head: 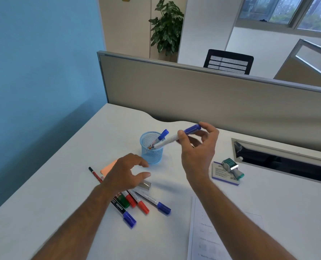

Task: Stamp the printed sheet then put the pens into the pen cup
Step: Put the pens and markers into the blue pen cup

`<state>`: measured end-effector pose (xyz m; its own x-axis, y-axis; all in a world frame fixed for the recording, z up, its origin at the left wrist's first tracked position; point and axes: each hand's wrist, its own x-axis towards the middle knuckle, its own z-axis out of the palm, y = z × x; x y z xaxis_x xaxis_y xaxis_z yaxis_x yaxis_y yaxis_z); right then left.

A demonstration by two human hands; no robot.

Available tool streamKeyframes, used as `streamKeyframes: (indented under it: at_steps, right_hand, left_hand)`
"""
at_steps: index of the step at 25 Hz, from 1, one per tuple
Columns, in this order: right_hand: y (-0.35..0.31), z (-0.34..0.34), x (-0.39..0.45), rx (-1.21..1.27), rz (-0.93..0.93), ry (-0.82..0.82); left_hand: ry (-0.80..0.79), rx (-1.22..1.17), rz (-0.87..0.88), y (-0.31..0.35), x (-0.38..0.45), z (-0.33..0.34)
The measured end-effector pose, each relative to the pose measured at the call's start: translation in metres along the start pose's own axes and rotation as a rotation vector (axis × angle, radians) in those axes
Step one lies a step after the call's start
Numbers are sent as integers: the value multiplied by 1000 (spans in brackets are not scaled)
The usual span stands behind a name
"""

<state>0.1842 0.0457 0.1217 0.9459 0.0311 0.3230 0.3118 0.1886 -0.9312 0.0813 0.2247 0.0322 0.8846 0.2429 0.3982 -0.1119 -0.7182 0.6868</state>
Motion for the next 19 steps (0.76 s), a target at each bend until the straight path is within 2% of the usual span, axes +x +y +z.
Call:
streamKeyframes:
  at_steps: [6, 11, 16, 19]
  right_hand:
    - [15, 14, 12, -462, -323, -284]
    - [39, 16, 9, -777, -529, -459]
    - [51, 15, 5, -943, -554, -434]
    - [55, 10, 7, -972, -588, -429]
  left_hand:
    - [-362, 265, 67, -13, 1, -5]
    - [-474, 334, 124, -2, -4, 6]
    - [-588, 416, 161, 0, -7, 16]
    - [-565, 408, 181, -1, -10, 20]
